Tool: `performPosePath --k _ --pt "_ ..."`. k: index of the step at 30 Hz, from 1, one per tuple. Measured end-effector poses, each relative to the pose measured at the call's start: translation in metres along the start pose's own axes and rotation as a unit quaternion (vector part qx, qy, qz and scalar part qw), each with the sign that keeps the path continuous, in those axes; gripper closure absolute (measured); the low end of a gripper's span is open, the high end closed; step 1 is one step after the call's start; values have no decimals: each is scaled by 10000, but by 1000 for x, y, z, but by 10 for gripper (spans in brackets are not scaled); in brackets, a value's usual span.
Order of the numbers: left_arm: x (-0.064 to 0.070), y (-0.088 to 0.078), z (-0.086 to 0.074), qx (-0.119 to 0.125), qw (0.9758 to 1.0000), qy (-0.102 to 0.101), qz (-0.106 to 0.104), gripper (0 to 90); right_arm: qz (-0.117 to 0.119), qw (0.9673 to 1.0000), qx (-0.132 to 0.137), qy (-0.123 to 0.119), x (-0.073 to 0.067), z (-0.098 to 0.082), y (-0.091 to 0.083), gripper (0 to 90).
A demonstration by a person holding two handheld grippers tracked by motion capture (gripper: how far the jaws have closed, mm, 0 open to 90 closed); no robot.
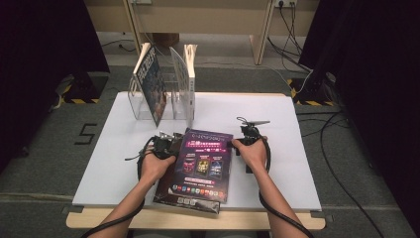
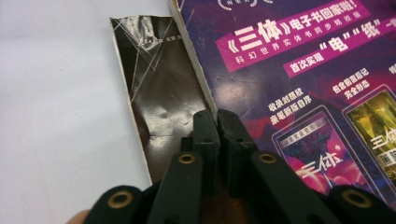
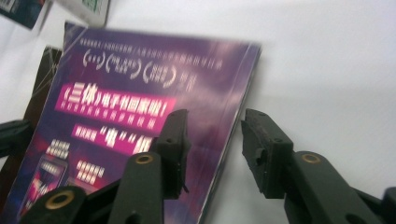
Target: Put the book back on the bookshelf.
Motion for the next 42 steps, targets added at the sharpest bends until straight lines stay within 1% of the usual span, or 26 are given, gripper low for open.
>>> performPosePath --k 1,2,4,6,8,9,10,11,13,15,16,17,18,19,21,23,25,26,28,30,34,35,37,39,42 --pt "-1 -1 1 35 10000 -29 9 813 -33 10000 -12 9 0 2 -1 578" --pt "0 -2 2 89 9999 -47 32 795 -54 10000 57 -59 0 4 0 570" --pt "1 -5 4 153 9999 4 81 770 -86 9999 116 -92 0 8 2 559" --pt "4 -7 5 195 9998 31 87 749 -97 9999 118 -31 0 11 5 557" --pt "7 -7 5 167 9998 91 49 730 -132 9998 162 -54 1 14 7 555" --pt "8 -7 5 159 9998 94 24 722 -104 9998 164 9 0 16 9 554" --pt "9 -6 4 101 9998 145 -4 716 -110 9999 129 16 1 18 9 554" --pt "10 -5 4 76 9999 141 -30 713 -135 9998 104 39 1 19 11 554" --pt "10 -4 3 38 9998 175 -24 713 -108 9998 102 127 3 22 13 553" --pt "10 -3 2 6 9998 180 -10 714 -142 9998 87 127 4 25 15 551" --pt "9 -2 2 -4 9998 199 -2 718 -109 9998 80 144 4 25 17 550" --pt "9 -2 1 0 9999 168 -23 723 -95 9997 32 213 4 26 18 547" --pt "9 -2 1 -3 9999 167 -36 728 -111 9998 31 152 5 27 19 548" --pt "8 -2 2 -11 9998 179 -45 731 -95 9997 25 205 5 28 19 546" --pt "9 -2 2 -29 9998 170 -81 747 -76 9998 20 188 6 29 20 545" --pt "9 -2 2 -42 9998 184 -89 759 -49 9996 -25 269 7 31 19 545" --pt "9 -2 1 -49 9998 186 -103 763 -44 9997 0 237 8 33 20 544" --pt "9 -1 1 -49 9998 173 -111 767 -27 9996 13 294 8 33 21 544" --pt "9 -1 1 -52 9998 166 -127 774 -39 9997 6 253 8 34 22 542" --pt "9 -1 2 -71 9998 148 -150 780 -16 9996 8 296 8 34 22 542" --pt "9 -1 2 -92 9997 162 -165 788 93 9995 47 287 11 35 23 543" --pt "10 0 2 -85 9997 162 -137 792 105 9994 70 332 10 34 23 544" --pt "11 0 2 -85 9997 201 -125 794 53 9996 86 260 10 33 23 562" --pt "11 0 2 -85 9997 212 -113 795 86 9994 154 294 11 31 23 569" --pt "11 0 2 -92 9997 208 -109 796 198 9989 131 414 13 30 22 579"
Point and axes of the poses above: each handheld gripper's, and its own axes: y roughly forward along the jaws, z roughly out of its top, x roughly to its right, the point moved 1 cm from there along y, roughly forward along the jaws, and after that the axes turned 2 degrees about -y, right-handed, at the moved point
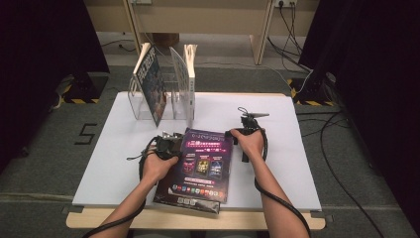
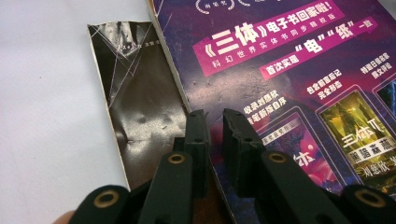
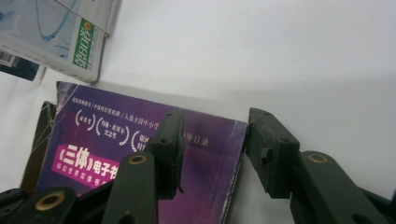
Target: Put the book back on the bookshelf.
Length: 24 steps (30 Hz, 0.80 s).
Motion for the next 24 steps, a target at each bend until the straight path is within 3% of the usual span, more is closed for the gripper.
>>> performPosePath --k 11,15,18,24 --pt "2 0 1 -34 9999 73 85 797 173 9991 -296 234 2 -3 -4 661" --pt "1 -1 0 -29 9999 72 90 797 161 9995 -276 49 -1 -2 -11 729" --pt "1 -1 -1 -26 9999 75 115 798 294 9993 -220 -90 -6 1 -19 776" --pt "1 -2 -1 -30 9997 140 176 799 529 9985 -160 -8 -15 2 -30 820"
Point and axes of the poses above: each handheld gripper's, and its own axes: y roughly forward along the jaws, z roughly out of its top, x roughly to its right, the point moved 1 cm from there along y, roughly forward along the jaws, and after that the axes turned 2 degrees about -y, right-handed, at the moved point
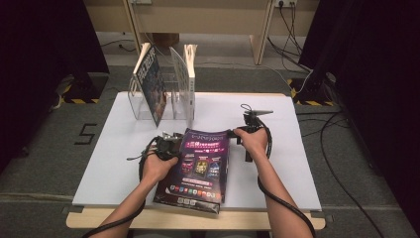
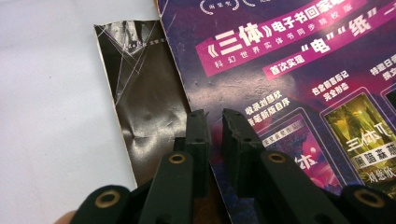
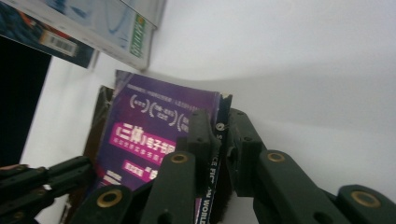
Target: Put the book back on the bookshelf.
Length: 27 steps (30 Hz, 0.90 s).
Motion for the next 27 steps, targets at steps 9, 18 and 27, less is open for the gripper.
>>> performPosePath --k 9,18,27 --pt "-1 -9 1 204 9995 -147 -191 735 175 9995 274 -62 -12 -3 -11 842" --pt "-1 -25 6 520 9985 -159 -46 611 407 9953 771 -410 -35 -8 -30 847" --pt "-3 -40 8 765 9967 -274 -14 556 476 9864 1281 -916 -58 -15 -48 849"
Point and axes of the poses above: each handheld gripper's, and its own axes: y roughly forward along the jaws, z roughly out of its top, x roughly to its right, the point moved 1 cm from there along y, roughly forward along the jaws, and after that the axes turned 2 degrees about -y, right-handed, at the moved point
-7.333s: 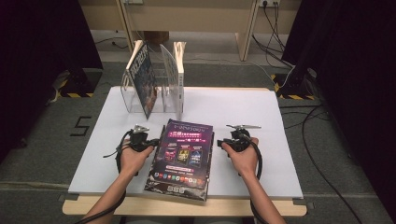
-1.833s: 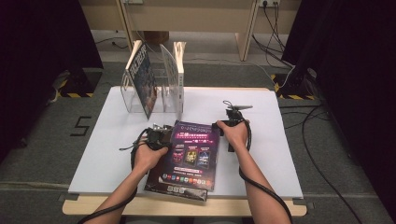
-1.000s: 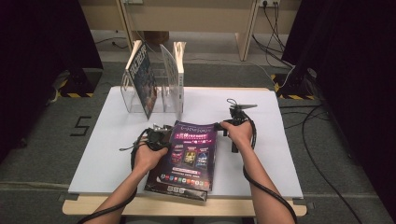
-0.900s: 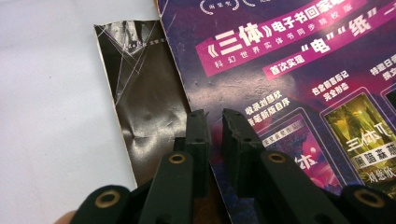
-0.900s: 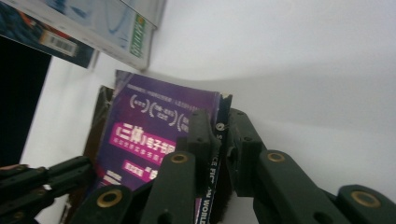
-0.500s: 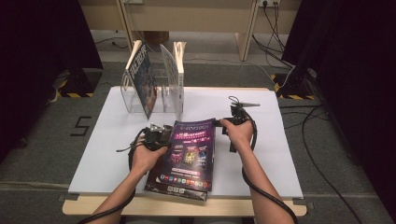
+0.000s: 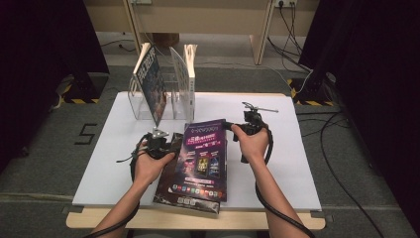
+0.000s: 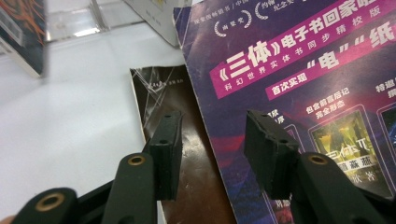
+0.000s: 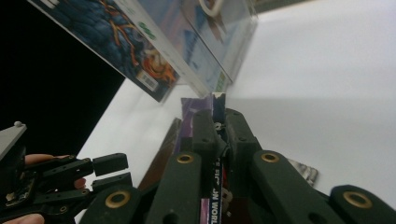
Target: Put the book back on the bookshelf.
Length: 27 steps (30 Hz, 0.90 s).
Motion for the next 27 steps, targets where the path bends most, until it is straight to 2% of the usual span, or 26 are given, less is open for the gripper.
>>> performPosePath --k 6,11,16,24,27 --pt "0 -11 5 190 9998 -97 -12 535 87 9985 332 -421 -24 3 -12 849" --pt "-1 -18 7 266 9996 -119 2 516 128 9967 451 -656 -41 5 -17 849" --pt "-1 -25 11 372 9992 -128 1 515 149 9944 574 -874 -53 8 -19 849" --pt "5 -37 17 583 9983 -89 -31 514 241 9891 823 -1196 -73 13 -24 849" --pt "9 -41 20 680 9976 -88 -112 511 226 9866 946 -1309 -79 15 -25 850"
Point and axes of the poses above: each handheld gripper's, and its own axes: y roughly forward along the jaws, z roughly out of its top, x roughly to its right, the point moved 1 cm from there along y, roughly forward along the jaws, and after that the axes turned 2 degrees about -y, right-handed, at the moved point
